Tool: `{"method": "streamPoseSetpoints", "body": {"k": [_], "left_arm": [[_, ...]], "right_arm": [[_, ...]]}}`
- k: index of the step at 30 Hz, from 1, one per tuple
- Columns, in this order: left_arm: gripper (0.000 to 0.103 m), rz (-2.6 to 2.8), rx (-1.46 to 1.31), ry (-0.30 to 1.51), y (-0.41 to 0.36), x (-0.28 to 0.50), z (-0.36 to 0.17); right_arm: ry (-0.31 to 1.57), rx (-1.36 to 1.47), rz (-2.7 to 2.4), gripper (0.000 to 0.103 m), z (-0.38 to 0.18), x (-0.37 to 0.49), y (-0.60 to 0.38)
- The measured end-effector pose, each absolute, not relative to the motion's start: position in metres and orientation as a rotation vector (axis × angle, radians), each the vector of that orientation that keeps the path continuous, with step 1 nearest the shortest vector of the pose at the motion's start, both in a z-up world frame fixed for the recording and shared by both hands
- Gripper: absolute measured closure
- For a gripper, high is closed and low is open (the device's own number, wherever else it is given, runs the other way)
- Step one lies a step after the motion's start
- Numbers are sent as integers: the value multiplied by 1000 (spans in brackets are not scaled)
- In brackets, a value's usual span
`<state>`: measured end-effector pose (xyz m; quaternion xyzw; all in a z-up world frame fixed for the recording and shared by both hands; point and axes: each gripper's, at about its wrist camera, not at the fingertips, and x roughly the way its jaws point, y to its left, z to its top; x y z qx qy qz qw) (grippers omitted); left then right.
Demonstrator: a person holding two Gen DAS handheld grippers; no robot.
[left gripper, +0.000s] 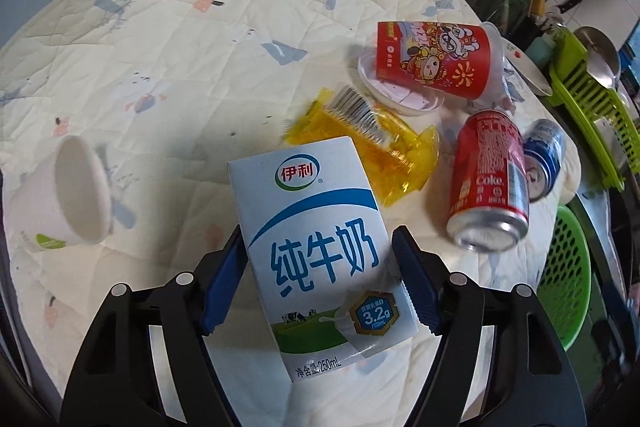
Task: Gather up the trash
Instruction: 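Grasp the white milk carton with the left gripper and lift it, then grasp the yellow wrapper with the right gripper while the left gripper carries the milk carton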
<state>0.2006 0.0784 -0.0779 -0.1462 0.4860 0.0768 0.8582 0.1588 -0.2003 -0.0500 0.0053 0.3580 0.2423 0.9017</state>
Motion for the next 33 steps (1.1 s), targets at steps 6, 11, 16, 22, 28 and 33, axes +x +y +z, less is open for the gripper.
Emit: {"method": "streamPoseSetpoints", "body": {"k": [6, 11, 16, 22, 28, 33], "left_arm": [[32, 155, -289, 988, 99, 167, -67], [32, 163, -282, 963, 118, 141, -59], [32, 160, -296, 949, 131, 123, -58], [32, 152, -313, 946, 143, 110, -63], [32, 141, -318, 958, 147, 105, -69], [32, 125, -317, 958, 146, 105, -71]], "right_arm": [[737, -37, 577, 34, -38, 173, -164], [748, -98, 655, 36, -31, 195, -117], [782, -161, 723, 38, -31, 221, -74], [835, -301, 757, 40, -49, 246, -16], [891, -412, 741, 40, -74, 271, 25], [926, -467, 714, 40, -91, 287, 44]]}}
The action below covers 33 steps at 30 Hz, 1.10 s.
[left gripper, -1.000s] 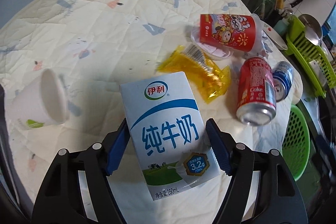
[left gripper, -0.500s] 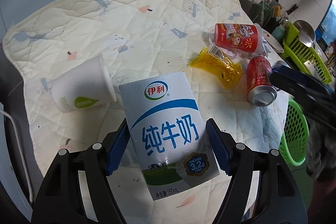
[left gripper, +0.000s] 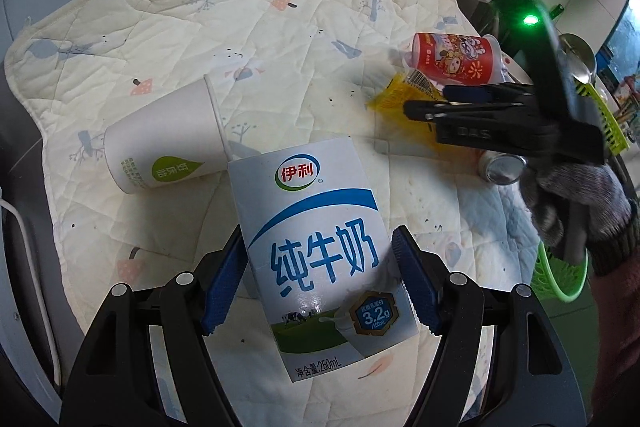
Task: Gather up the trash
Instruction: 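Grasp the yellow wrapper with the right gripper while the left gripper carries the milk carton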
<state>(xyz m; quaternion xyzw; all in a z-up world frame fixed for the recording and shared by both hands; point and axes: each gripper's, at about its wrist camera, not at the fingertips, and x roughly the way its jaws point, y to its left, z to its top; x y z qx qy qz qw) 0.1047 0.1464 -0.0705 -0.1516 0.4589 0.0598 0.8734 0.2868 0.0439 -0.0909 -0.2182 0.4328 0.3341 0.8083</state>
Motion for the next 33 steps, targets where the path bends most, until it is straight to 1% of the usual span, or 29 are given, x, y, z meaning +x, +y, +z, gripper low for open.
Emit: {"method": "streamPoseSetpoints", "body": {"k": [2, 4, 5, 8, 10, 12, 17, 24, 29, 33], "left_arm": [[32, 122, -318, 954, 146, 104, -70], [32, 121, -316, 950, 147, 104, -69], [32, 121, -316, 950, 147, 103, -68], [32, 122, -320, 947, 147, 102, -68], [32, 119, -322, 943, 147, 101, -67], [32, 117, -320, 939, 146, 100, -65], [32, 100, -310, 916, 139, 97, -55], [32, 50, -284, 886, 113, 95, -43], [32, -10, -259, 866, 86, 97, -32], [32, -78, -227, 849, 55, 101, -23]], "right_arm": [[937, -500, 685, 40, -98, 291, 49], [936, -530, 666, 52, -104, 294, 51], [939, -535, 656, 55, -106, 295, 51], [931, -518, 652, 67, -105, 294, 48], [924, -488, 656, 78, -100, 293, 43], [919, -443, 674, 82, -93, 289, 38], [879, -357, 701, 83, -72, 271, 23], [803, -219, 711, 83, -31, 233, -24], [773, -133, 650, 83, -13, 210, -82], [770, -95, 554, 83, -11, 195, -135]]}}
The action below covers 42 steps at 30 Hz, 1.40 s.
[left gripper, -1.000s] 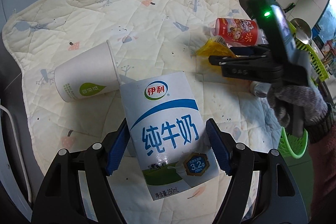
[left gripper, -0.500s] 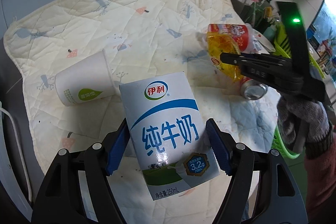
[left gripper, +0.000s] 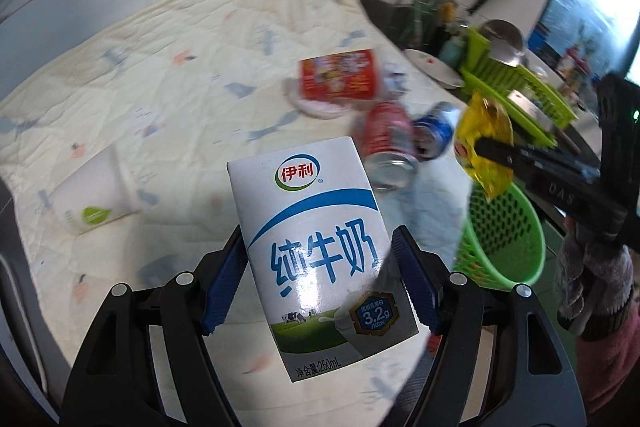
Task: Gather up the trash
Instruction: 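Grasp the yellow wrapper with the right gripper while the left gripper carries the milk carton, then drop the yellow wrapper and white milk carton into the green basket with both grippers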
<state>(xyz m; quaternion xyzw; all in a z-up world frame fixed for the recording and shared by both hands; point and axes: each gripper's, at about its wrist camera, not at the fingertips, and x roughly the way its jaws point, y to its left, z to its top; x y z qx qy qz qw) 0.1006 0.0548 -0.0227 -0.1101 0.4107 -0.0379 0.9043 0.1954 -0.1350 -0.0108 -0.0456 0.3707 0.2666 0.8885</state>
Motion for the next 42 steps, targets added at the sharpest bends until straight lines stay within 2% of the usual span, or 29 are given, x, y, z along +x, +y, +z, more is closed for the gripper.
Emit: {"method": "streamPoseSetpoints", "body": {"k": [14, 17, 19, 21, 24, 32, 42], "left_arm": [[32, -268, -142, 856, -50, 129, -12], [32, -303, -123, 857, -71, 136, -10], [32, -330, -112, 861, -86, 141, -10], [32, -351, -99, 866, -101, 146, -11], [32, -397, -84, 873, -124, 154, -15], [32, -518, -38, 906, -190, 174, -34], [31, -595, 47, 992, -272, 198, -82]], "right_arm": [[895, 51, 179, 81, -68, 185, -317], [927, 76, 141, 73, -84, 184, -336], [941, 87, 108, 63, -95, 183, -350], [941, 109, 88, 59, -102, 179, -360], [941, 139, 69, 59, -107, 175, -374], [857, 168, 41, 49, -90, 140, -401], [791, 192, 20, 42, -79, 96, -427]]}}
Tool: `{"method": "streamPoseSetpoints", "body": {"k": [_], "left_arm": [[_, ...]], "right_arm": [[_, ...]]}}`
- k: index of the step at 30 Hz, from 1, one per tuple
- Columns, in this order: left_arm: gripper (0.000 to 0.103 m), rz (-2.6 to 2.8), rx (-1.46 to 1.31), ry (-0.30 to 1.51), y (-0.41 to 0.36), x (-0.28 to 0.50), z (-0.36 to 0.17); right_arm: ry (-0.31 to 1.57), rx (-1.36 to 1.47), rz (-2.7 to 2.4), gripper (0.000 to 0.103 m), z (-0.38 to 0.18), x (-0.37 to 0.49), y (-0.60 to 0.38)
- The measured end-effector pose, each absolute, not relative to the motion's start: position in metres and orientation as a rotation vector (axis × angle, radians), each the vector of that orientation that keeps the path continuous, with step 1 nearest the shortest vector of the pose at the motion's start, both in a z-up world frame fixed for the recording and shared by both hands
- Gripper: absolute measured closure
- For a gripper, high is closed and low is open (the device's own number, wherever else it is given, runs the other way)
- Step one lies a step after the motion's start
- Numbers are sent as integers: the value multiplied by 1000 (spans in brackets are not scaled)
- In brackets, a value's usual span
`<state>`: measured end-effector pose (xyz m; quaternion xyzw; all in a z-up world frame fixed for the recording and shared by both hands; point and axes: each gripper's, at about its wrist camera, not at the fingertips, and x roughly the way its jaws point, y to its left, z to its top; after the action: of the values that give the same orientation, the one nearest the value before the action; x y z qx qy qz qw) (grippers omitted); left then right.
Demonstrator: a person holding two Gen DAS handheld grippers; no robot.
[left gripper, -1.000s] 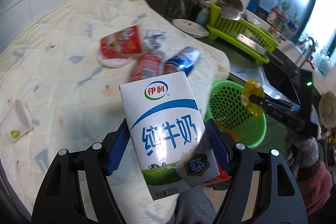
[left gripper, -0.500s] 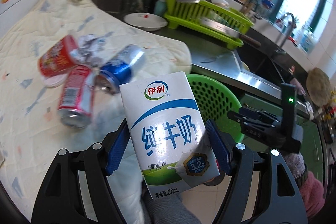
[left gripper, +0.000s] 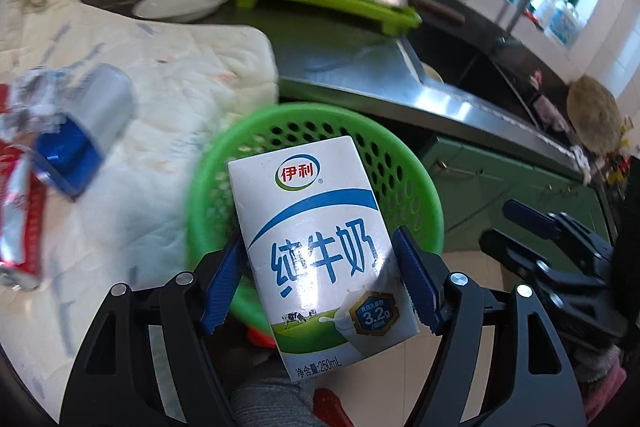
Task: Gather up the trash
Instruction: 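Drop the yellow wrapper and white milk carton into the green basket with both grippers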
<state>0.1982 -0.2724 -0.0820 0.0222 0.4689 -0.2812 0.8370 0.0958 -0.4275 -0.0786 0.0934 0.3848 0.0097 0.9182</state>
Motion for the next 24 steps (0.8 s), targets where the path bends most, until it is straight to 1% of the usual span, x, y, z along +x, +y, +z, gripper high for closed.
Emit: {"method": "streamPoseSetpoints", "body": {"k": [5, 9, 11, 13, 19, 24], "left_arm": [[30, -592, 101, 1005, -298, 205, -101], [29, -593, 162, 975, -313, 205, -110], [22, -612, 169, 985, -319, 206, -115], [22, -629, 152, 988, -321, 207, -116], [22, -657, 127, 969, -310, 196, -108], [22, -633, 111, 931, -281, 184, -89]], "right_arm": [[782, 209, 28, 42, -81, 83, -434], [785, 225, 29, 42, -86, 79, -438], [790, 235, 29, 42, -89, 77, -440], [794, 241, 26, 42, -91, 75, -440], [796, 250, 34, 42, -92, 73, -440], [779, 242, 58, 40, -84, 76, -430]]}}
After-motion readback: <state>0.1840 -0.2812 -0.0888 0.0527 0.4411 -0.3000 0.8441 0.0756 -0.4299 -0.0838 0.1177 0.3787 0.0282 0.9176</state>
